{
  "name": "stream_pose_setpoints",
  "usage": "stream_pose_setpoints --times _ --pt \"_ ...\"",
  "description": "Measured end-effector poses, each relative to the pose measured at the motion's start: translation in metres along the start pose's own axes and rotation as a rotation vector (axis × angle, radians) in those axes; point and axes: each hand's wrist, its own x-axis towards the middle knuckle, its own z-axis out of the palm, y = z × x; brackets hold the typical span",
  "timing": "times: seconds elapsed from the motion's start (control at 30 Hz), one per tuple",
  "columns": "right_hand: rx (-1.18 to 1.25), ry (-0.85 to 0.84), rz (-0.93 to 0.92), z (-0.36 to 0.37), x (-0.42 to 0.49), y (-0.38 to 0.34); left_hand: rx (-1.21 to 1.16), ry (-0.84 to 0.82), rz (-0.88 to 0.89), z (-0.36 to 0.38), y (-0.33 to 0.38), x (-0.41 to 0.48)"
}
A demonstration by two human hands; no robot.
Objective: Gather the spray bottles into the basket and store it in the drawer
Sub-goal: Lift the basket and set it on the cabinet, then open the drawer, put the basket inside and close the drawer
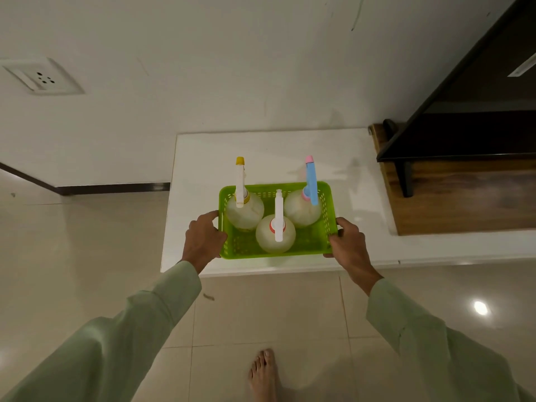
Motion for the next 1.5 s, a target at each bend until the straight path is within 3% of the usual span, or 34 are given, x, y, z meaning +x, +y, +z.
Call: stream_pose_setpoints --times 0.23,0.33,0.53,0.6,0.73,0.83,1.23,1.5 --pt "-0.008 0.016 -0.026 0.000 -0.017 0.001 -0.015 0.061 0.066 0.006 -0.013 -0.018" --pt "0.027 0.099 -0.065 0.005 -0.034 0.010 0.011 0.196 0.081 0.012 -0.026 -0.038" --pt "0.277 0.340 -0.074 0.038 -0.081 0.055 -0.298 0.295 0.087 0.050 -0.067 -0.093" --pt "0.417 0.286 0.043 0.055 -0.088 0.076 -0.415 0.233 0.000 0.072 -0.087 -0.102" --pt "0.774 0.077 0.426 0.082 -0.079 0.115 -0.975 -0.014 -0.476 0.112 -0.123 -0.097" --pt "1.008 -0.029 0.598 0.106 -0.057 0.143 -1.189 -0.102 -0.624 0.143 -0.148 -0.077" --pt "1.535 -0.060 0.709 0.209 0.089 0.219 -1.567 -0.039 -0.756 0.263 -0.201 0.070" --pt "1.674 -0.122 0.611 0.227 0.098 0.252 -1.765 -0.056 -0.689 0.282 -0.218 0.096"
